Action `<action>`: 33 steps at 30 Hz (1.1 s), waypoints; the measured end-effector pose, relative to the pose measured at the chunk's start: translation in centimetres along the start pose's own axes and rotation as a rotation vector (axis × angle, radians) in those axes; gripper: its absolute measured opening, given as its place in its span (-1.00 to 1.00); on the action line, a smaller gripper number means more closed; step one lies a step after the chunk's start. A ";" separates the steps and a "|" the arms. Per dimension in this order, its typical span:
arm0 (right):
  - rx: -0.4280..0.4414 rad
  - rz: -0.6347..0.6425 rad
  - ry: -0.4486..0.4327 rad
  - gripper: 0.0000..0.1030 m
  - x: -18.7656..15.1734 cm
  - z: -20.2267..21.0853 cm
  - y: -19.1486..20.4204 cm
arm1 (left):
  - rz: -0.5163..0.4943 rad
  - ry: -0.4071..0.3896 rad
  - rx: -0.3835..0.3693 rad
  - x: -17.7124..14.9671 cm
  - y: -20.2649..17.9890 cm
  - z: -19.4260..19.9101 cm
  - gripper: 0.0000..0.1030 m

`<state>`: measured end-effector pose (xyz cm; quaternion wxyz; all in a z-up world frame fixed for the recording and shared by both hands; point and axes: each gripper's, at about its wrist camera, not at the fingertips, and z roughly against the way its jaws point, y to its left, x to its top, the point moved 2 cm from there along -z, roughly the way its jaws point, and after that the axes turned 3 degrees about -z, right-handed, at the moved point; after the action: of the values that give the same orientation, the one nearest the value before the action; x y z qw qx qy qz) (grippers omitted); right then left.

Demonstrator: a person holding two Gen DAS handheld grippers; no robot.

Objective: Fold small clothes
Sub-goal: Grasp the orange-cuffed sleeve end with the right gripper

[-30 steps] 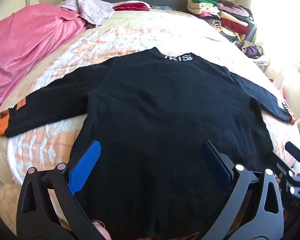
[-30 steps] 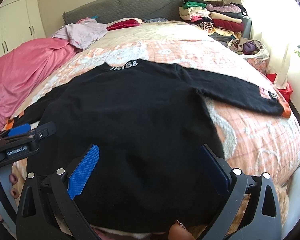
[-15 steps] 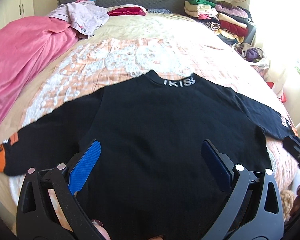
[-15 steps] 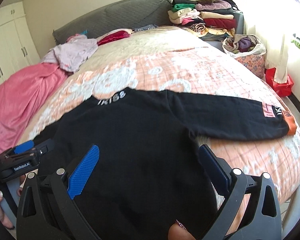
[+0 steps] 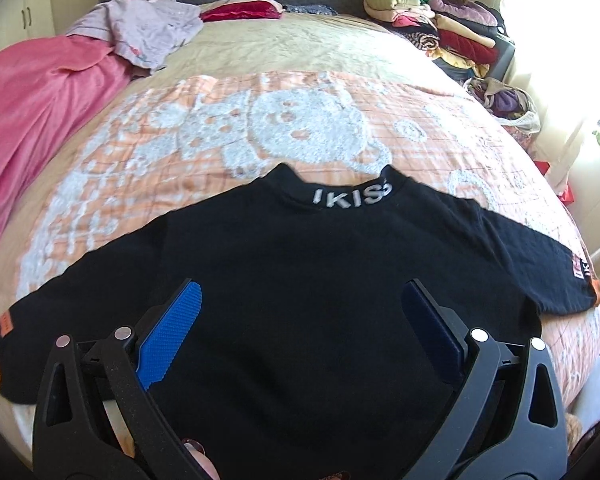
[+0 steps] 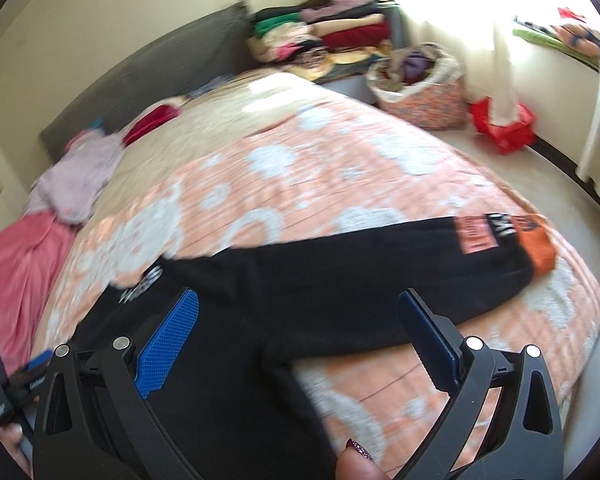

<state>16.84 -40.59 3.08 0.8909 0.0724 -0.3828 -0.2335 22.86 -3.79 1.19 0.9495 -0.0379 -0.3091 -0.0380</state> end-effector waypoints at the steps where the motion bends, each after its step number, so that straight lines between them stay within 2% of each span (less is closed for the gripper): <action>1: -0.024 -0.017 -0.008 0.92 0.3 -0.2 -0.7 | -0.002 -0.004 -0.008 0.4 -0.4 -0.2 0.83; 3: -0.068 -0.055 -0.023 0.92 0.8 -0.5 -2.7 | -0.011 -0.006 -0.026 1.1 -1.1 -0.7 0.83; 9: -0.113 -0.168 -0.014 0.92 1.6 -1.9 -7.5 | -0.044 -0.011 -0.089 2.3 -3.5 -1.9 0.83; 17: -0.137 -0.326 0.018 0.92 0.4 -4.1 -12.7 | -0.087 0.034 -0.110 2.9 -6.6 -4.7 0.83; 21: -0.188 -0.421 0.020 0.92 -0.1 -5.4 -15.9 | -0.106 0.037 -0.121 2.5 -7.6 -5.4 0.83; 24: -0.219 -0.465 0.066 0.92 -0.7 -7.2 -18.0 | -0.113 0.046 -0.122 2.0 -7.8 -5.9 0.83; 27: -0.210 -0.473 0.109 0.92 -0.8 -8.6 -18.7 | -0.116 0.060 -0.115 1.3 -7.6 -6.4 0.83; 30: -0.219 -0.432 0.117 0.92 -0.2 -9.0 -18.4 | -0.118 0.073 -0.114 0.6 -7.1 -6.5 0.83; 33: -0.202 -0.459 0.109 0.92 0.7 -9.4 -19.0 | -0.132 0.070 -0.107 0.3 -6.5 -6.1 0.83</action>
<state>17.09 -58.05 -8.85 0.8366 0.0803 -0.2826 -0.4623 26.07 -10.84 -3.21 0.9517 -0.0667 -0.2752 -0.1183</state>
